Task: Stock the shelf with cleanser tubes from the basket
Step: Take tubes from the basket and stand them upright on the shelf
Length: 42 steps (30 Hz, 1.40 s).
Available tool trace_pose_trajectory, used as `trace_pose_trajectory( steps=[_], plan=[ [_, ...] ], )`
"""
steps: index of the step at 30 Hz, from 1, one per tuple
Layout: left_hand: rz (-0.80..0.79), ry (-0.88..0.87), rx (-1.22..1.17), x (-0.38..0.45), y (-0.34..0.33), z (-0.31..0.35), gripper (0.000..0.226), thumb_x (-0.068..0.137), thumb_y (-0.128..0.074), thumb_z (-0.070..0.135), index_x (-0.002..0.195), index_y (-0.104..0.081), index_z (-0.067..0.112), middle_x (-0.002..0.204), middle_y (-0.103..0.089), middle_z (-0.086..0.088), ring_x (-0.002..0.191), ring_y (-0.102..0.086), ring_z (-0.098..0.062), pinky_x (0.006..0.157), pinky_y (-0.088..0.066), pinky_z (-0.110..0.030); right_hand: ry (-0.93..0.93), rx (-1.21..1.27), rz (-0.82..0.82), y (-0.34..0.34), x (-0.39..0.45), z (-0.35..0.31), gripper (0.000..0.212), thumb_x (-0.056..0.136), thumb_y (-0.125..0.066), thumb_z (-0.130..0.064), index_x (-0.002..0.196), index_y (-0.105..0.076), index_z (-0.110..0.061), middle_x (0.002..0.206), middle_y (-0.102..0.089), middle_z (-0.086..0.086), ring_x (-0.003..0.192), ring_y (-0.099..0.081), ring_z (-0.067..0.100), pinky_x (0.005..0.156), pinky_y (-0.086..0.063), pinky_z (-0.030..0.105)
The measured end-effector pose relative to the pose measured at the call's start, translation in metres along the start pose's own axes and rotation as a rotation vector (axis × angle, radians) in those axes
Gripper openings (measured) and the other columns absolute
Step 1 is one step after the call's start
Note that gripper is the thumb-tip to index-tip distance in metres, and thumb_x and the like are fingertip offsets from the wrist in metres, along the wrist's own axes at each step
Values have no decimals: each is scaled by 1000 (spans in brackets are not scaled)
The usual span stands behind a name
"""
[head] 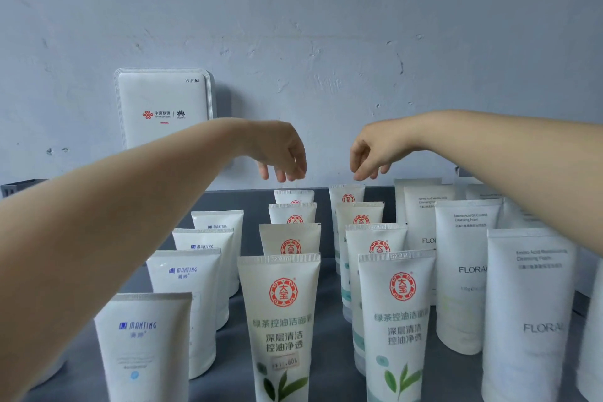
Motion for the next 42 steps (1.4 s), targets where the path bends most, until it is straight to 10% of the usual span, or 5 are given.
trace_pose_trajectory(
  steps=[10,15,22,42],
  plan=[
    [-226,-10,215,29,-24,-8,29,85,-66,22,112,-63,16,111,-66,0,80,-60,-11,79,-53,-26,-46,-255,-152,-27,44,-4,41,84,-67,-16,122,-55,-6,118,-61,11,94,-58,22,88,-52,34],
    [-262,-23,204,34,-35,-9,32,87,-63,17,118,-61,12,111,-62,-1,98,-58,-20,82,-56,-32,-55,-302,-194,-38,53,-7,36,84,-65,-9,119,-55,-4,98,-54,5,73,-53,19,66,-51,24],
    [-264,-19,180,36,-39,-13,31,89,-62,16,119,-62,12,120,-63,-3,96,-58,-22,73,-56,-29,-30,-312,-223,-41,54,-7,20,82,-68,-8,101,-64,-5,80,-58,0,81,-57,23,73,-54,31],
    [-233,10,173,35,-42,-10,36,88,-62,17,123,-59,10,124,-61,-5,101,-58,-24,72,-56,-28,31,-241,-261,-39,38,-13,25,84,-67,-10,109,-65,-7,111,-67,9,90,-62,21,87,-55,37]
  ],
)
Point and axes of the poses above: each hand's wrist, its own x-axis towards the middle knuckle, its own y-axis out of the back of the hand, z = x × y, the point moved 5 cm from there along x, towards the middle knuckle
